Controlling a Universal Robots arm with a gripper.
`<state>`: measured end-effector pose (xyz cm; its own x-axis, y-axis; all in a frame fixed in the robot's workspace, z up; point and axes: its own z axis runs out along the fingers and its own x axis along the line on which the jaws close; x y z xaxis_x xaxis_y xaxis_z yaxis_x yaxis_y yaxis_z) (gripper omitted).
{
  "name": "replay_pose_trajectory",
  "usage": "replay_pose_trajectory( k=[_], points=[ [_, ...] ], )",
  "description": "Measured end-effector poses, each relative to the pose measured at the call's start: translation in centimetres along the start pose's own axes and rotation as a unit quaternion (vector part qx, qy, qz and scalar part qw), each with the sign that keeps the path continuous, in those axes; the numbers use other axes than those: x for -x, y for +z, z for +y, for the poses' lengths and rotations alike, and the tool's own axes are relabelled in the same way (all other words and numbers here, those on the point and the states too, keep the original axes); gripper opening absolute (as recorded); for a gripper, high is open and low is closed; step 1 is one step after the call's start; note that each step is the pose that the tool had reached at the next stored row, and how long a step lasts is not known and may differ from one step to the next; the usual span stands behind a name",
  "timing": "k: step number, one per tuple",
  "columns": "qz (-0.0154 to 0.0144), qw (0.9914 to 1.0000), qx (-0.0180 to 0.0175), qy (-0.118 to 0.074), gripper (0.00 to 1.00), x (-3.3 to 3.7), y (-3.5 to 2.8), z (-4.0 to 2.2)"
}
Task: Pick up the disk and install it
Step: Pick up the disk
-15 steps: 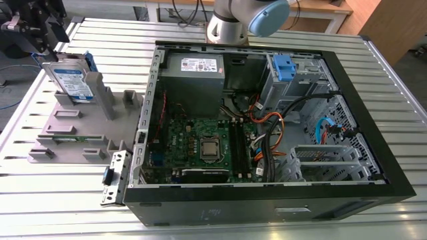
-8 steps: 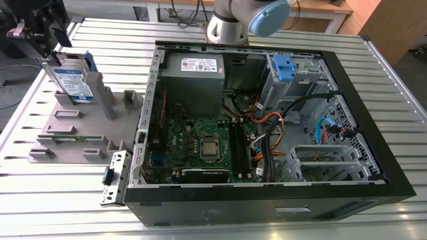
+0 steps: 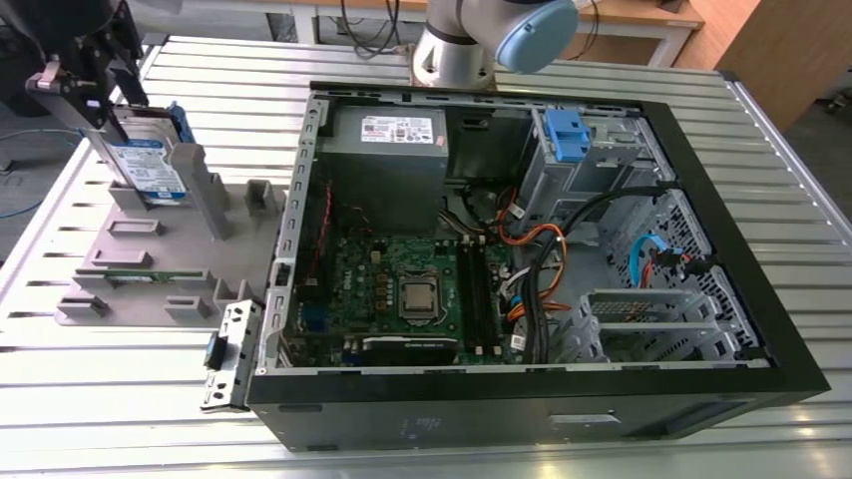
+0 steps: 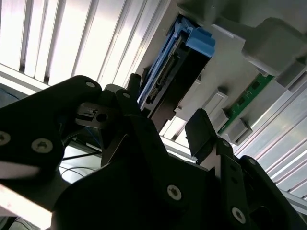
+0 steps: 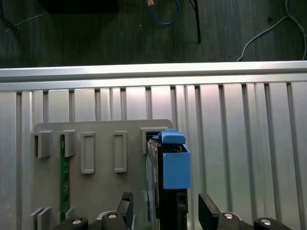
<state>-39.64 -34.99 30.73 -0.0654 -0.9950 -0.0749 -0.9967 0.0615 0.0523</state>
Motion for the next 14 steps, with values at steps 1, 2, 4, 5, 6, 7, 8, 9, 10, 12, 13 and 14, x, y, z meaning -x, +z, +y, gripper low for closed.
replay_pose_trajectory(
  k=[1,2,4,5,6,7,8,9,10,12,13,14],
  points=[
    [0.0000,1.00000,0.0000,0.000,0.64,-0.01,0.18,-0.01],
    [0.0000,1.00000,0.0000,0.000,0.64,-0.03,0.36,-0.02],
    [0.0000,1.00000,0.0000,0.000,0.64,-0.04,0.58,-0.03],
    [0.0000,1.00000,0.0000,0.000,0.64,-0.04,0.64,-0.03],
    [0.0000,1.00000,0.0001,0.000,0.64,0.00,0.68,-0.03],
    [0.0000,1.00000,0.0001,0.000,0.64,0.03,0.72,-0.03],
    [0.0000,1.00000,0.0000,0.000,0.64,0.05,0.75,-0.03],
    [0.0000,1.00000,0.0001,0.000,0.64,0.04,0.74,-0.03],
    [0.0001,1.00000,0.0001,0.000,0.64,0.05,0.75,-0.03],
    [0.0000,1.00000,0.0000,0.000,0.64,0.06,0.77,-0.03],
    [0.0000,1.00000,0.0000,0.000,0.64,0.06,0.77,-0.03],
    [0.0000,1.00000,0.0000,0.000,0.64,0.07,0.77,-0.03]
  ],
)
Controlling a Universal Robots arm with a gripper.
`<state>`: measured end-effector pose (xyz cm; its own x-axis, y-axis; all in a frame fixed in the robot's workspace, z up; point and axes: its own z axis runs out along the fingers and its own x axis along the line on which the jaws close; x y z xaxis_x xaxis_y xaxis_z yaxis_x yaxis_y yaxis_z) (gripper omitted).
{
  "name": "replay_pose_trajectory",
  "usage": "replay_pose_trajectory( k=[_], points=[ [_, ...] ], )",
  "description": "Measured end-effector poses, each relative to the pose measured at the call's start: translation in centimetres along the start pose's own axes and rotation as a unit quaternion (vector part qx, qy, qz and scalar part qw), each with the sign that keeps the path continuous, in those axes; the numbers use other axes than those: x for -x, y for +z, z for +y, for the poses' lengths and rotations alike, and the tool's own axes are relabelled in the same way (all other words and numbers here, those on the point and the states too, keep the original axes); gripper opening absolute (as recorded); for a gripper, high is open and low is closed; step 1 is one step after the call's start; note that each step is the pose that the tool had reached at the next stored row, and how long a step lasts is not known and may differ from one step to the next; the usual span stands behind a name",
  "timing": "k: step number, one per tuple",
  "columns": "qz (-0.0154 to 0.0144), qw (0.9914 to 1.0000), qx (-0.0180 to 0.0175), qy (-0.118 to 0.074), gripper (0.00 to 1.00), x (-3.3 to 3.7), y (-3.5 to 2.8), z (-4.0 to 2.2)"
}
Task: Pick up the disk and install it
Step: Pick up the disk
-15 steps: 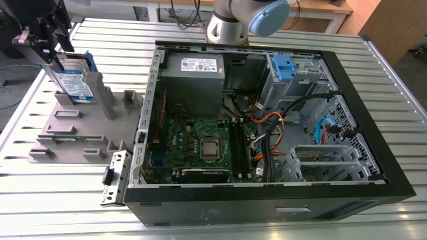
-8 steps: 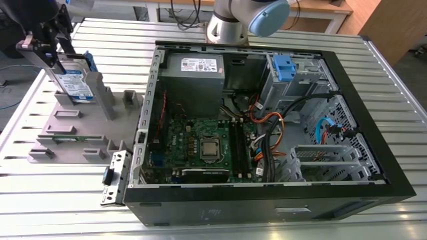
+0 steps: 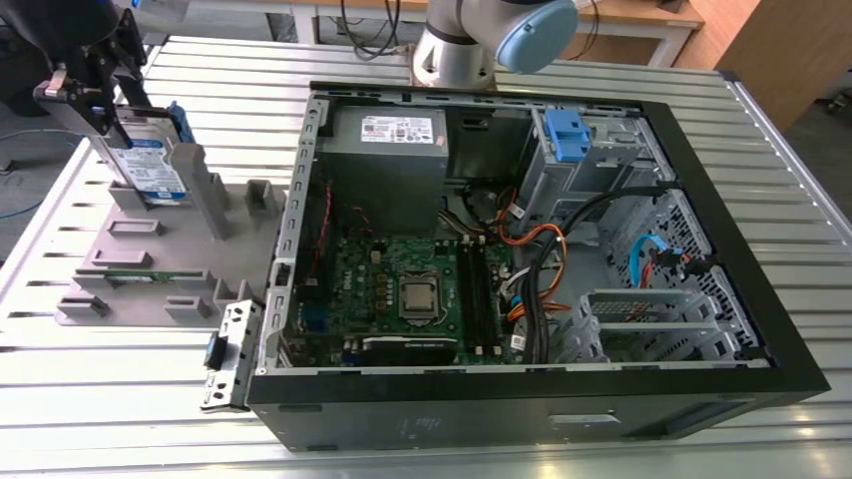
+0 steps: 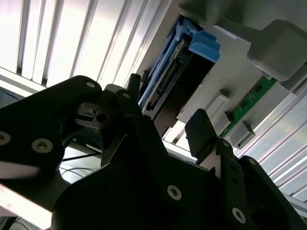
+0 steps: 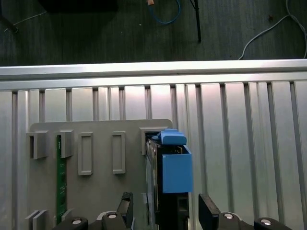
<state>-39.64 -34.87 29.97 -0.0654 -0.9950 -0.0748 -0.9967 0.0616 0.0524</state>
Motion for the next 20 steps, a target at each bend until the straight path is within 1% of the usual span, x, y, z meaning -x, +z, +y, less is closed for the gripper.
replay_pose_trajectory(
  k=[3,6,13,14,15,16,17,18,19,20],
  points=[
    [0.0000,1.00000,0.0000,0.000,0.64,0.07,0.01,0.00],
    [0.0000,1.00000,0.0000,0.000,0.64,0.39,0.04,0.02],
    [0.0000,1.00000,0.0000,0.000,0.64,0.43,0.04,0.03],
    [-0.0001,1.00000,0.0000,0.000,0.63,0.43,0.04,0.03],
    [-0.0001,1.00000,0.0000,0.000,0.57,0.43,0.04,0.03],
    [-0.0001,1.00000,0.0000,0.000,0.57,0.43,0.04,0.03],
    [-0.0001,1.00000,0.0000,0.000,0.51,0.43,0.04,0.03],
    [-0.0001,1.00000,0.0000,0.000,0.51,0.43,0.04,0.03],
    [-0.0001,1.00000,0.0000,0.000,0.45,0.43,0.04,0.03],
    [-0.0001,1.00000,0.0000,0.000,0.45,0.43,0.04,0.03]
  ],
)
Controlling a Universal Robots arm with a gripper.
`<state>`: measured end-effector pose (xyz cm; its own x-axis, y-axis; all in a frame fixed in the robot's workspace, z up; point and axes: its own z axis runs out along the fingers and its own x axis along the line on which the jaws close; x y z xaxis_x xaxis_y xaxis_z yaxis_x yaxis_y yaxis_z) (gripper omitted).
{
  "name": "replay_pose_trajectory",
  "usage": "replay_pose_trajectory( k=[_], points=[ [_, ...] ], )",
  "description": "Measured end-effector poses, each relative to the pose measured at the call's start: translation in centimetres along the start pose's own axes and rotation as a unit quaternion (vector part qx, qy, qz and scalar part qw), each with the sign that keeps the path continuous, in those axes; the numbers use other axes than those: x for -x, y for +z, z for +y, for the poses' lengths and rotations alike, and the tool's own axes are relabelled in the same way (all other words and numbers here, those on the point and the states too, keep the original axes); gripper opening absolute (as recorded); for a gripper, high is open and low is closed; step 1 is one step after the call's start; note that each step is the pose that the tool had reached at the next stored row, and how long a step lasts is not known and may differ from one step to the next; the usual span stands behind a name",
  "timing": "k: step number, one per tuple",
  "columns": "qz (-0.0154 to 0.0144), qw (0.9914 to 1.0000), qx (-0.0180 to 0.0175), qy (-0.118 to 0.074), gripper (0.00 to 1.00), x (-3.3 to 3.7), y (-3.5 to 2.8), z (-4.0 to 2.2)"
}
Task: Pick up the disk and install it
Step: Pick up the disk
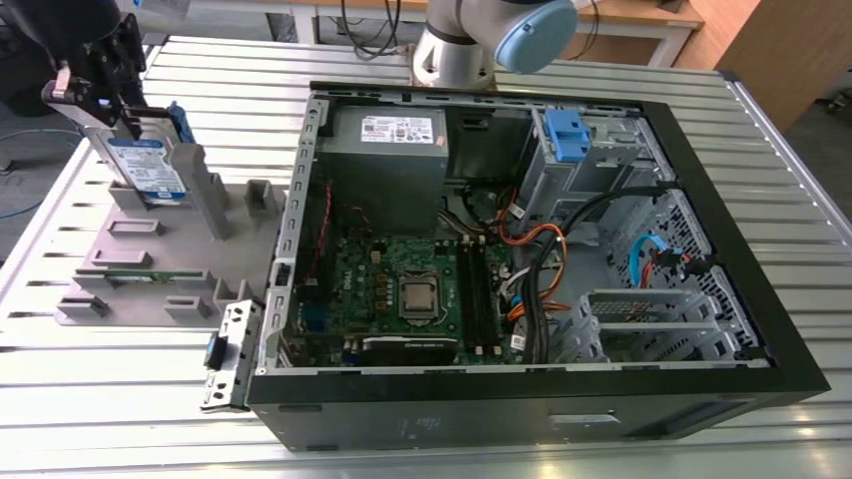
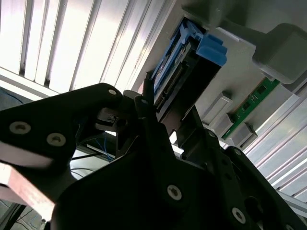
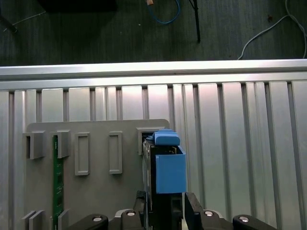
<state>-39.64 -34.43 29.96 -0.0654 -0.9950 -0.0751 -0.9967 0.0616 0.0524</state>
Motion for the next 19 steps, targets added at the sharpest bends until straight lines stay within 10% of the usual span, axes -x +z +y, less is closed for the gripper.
replay_pose_trajectory(
  k=[19],
  points=[
    [-0.0004,1.00000,0.0000,0.000,0.35,0.00,0.00,0.00]
  ],
)
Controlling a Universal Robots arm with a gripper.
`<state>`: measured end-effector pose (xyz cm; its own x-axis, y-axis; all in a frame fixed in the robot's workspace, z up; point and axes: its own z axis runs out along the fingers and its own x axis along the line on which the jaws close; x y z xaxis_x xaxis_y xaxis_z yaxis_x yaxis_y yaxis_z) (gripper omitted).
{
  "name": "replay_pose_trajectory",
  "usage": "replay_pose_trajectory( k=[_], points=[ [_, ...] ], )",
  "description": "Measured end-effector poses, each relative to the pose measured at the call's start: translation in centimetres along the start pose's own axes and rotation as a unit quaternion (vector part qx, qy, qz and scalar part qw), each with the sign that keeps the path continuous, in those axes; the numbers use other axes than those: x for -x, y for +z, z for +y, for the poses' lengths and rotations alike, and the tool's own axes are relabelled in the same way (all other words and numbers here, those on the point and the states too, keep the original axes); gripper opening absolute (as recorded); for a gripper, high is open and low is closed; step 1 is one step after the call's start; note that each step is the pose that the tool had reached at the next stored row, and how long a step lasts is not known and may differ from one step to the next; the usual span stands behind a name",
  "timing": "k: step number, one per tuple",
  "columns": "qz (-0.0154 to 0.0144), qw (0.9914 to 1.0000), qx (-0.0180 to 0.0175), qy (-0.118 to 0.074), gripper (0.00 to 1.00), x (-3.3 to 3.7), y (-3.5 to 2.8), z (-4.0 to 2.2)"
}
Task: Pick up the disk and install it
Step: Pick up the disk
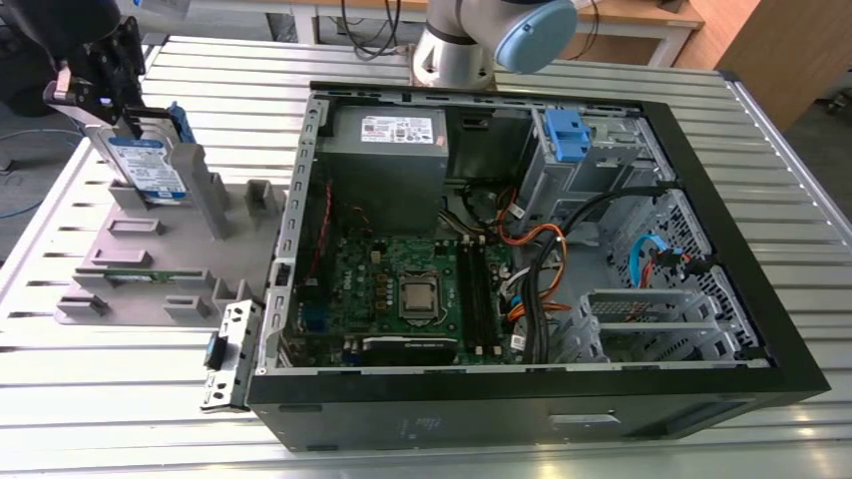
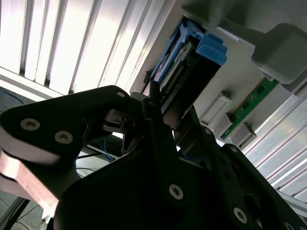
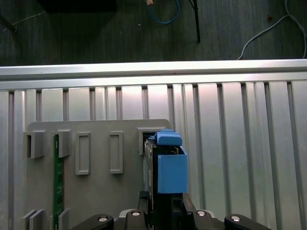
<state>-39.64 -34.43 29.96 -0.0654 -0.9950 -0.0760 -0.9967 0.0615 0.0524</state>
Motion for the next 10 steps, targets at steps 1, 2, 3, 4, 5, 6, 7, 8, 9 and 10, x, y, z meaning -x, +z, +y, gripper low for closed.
replay_pose_trajectory(
  k=[1,2,3,4,5,6,7,8,9,10],
  points=[
    [0.0000,1.00000,0.0000,0.000,0.35,0.00,0.00,0.00],
    [0.0000,1.00000,0.0000,0.000,0.35,0.00,0.00,0.00],
    [0.0000,1.00000,0.0000,0.000,0.35,0.00,0.00,0.00],
    [0.0000,1.00000,0.0000,0.000,0.35,0.00,0.00,0.00],
    [0.0000,1.00000,0.0000,0.000,0.35,0.00,0.00,0.00],
    [0.0000,1.00000,0.0000,0.000,0.35,0.00,0.00,0.00],
    [-0.0001,1.00000,0.0000,0.000,0.35,0.00,0.00,0.00],
    [0.0002,1.00000,0.0000,0.000,0.35,0.00,0.00,0.00],
    [0.0007,1.00000,0.0000,-0.001,0.35,-0.01,0.00,0.00],
    [0.0010,1.00000,0.0001,-0.003,0.35,-0.01,0.00,0.00]
  ],
)
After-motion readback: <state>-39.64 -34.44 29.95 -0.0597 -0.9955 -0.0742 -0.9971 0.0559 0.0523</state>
